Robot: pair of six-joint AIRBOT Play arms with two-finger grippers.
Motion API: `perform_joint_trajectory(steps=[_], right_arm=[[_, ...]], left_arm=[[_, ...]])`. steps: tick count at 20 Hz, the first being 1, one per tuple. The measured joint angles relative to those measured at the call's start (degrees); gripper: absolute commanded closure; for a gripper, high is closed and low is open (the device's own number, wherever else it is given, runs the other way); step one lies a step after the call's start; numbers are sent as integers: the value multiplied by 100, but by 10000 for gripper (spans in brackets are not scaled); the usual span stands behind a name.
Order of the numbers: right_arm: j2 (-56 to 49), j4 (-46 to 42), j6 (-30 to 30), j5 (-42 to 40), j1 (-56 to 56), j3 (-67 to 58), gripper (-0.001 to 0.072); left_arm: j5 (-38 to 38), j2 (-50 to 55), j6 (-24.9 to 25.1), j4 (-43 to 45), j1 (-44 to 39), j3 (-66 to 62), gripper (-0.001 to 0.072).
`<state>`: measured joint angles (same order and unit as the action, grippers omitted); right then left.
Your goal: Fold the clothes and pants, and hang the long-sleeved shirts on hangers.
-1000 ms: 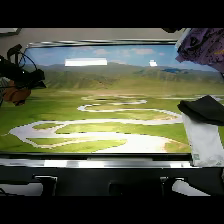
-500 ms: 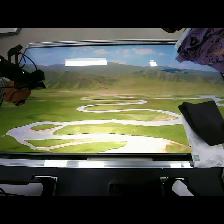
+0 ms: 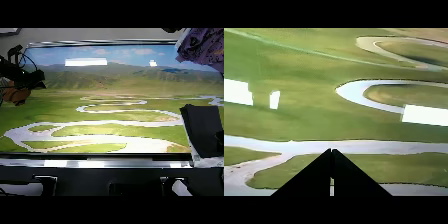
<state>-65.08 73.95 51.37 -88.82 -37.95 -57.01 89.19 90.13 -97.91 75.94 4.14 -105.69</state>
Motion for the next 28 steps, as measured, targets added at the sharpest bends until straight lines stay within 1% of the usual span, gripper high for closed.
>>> perform_joint_trajectory(steps=[4, 5, 6, 7, 8, 11, 12, 13, 14, 15, 17, 18, 19, 20, 23, 26, 28], right_arm=[[2, -205, -74, 48, -2, 275, 666], [2, -251, -87, 76, -2, 321, 603], [2, -286, -92, 94, -2, 358, 463], [2, -334, -105, 87, -2, 389, 278], [2, -369, -105, 87, -2, 407, 187], [2, -343, 76, 201, -2, 328, 201], [2, -229, 238, 289, -2, 219, 299], [4, -35, 439, 424, -2, 76, 418], [13, 238, 680, 638, -2, -92, 451], [35, 610, 992, 894, 17, -289, 514], [85, 1423, 1687, 1510, 219, -664, 594], [109, 1755, 2017, 1773, 413, -828, 595], [127, 2033, 2343, 2017, 680, -968, 650], [136, 2243, 2629, 2184, 1003, -1064, 672], [149, 2603, 3226, 2503, 2133, -1174, 672], [153, 2734, 3530, 2691, 3348, -1143, 672], [153, 2750, 3617, 2754, 4019, -1121, 672]], left_arm=[[-2, 0, 0, -2, 0, 0, 687], [-2, 0, 0, 0, 0, 0, 687], [-2, 0, 0, -2, 0, 0, 687], [0, 0, 0, -2, 0, 0, 687], [-2, 0, 0, 0, 0, 0, 687], [-2, 0, 0, -2, 0, 0, 687], [0, 0, 0, 0, 0, 0, 687], [-2, -7, 0, 0, 0, 0, 687], [-2, -28, 0, -2, 0, 0, 687], [0, -70, 4, -2, 0, 0, 688], [-2, -203, 52, 0, 2, 0, 688], [0, -299, 105, 0, 2, 0, 688], [0, -420, 157, 2, 2, 0, 688], [-4, -542, 201, 4, 2, 15, 688], [-76, -1049, 354, 72, 2, 319, 688], [-382, -1742, 514, 238, 2, 1141, 688], [-643, -2201, 581, 321, 2, 1718, 687]])
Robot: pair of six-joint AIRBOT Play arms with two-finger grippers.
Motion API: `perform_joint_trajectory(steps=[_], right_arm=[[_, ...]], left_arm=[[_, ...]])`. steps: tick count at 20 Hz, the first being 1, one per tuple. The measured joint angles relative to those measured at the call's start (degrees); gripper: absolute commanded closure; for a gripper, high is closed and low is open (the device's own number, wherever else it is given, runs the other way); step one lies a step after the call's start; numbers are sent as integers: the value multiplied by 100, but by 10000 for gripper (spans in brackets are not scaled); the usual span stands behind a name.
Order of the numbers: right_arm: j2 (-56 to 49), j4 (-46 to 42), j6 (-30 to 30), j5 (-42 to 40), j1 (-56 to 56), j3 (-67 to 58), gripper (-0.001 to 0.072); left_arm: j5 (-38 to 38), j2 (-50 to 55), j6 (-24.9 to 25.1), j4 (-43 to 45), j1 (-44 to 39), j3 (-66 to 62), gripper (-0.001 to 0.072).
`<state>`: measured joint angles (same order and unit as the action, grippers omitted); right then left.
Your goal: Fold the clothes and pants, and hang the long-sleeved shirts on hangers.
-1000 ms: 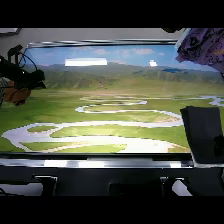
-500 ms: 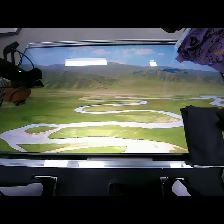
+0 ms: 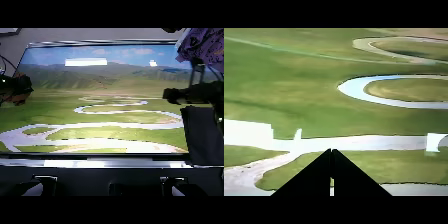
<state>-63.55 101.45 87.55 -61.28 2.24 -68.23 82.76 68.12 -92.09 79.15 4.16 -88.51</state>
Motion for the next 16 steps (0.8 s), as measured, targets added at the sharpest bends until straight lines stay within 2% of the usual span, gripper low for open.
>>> perform_joint_trajectory(steps=[5, 16], right_arm=[[0, -4, 96, 125, 1034, 20, 671], [0, -243, 120, 275, 1300, 20, 671]], left_arm=[[-315, -544, 66, 63, 0, 627, 685], [-424, -667, 66, 87, 0, 776, 684]])
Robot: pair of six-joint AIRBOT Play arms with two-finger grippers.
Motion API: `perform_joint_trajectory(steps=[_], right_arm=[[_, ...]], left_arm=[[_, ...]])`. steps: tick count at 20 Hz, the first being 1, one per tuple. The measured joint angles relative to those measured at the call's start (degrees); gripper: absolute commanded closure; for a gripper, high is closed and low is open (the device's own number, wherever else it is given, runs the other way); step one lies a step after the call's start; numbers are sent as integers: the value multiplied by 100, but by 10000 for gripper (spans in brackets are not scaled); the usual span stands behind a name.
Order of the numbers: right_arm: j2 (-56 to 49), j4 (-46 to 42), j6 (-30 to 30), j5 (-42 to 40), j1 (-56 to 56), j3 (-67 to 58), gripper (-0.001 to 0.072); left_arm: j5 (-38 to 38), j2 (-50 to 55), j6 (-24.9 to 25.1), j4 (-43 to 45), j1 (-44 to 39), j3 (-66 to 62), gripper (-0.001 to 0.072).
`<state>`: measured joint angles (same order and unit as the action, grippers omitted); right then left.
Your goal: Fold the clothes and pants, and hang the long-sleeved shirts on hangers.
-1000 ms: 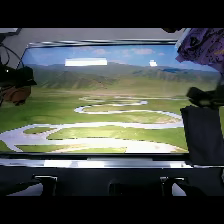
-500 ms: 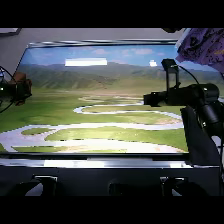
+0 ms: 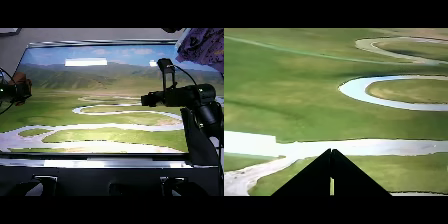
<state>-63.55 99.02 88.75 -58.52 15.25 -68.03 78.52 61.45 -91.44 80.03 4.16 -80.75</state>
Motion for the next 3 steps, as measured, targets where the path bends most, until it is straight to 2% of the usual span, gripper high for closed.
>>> perform_joint_trajectory(steps=[3], right_arm=[[0, 0, 0, 2, 2, 0, 671]], left_arm=[[-2, 0, 0, 0, 0, 0, 684]])
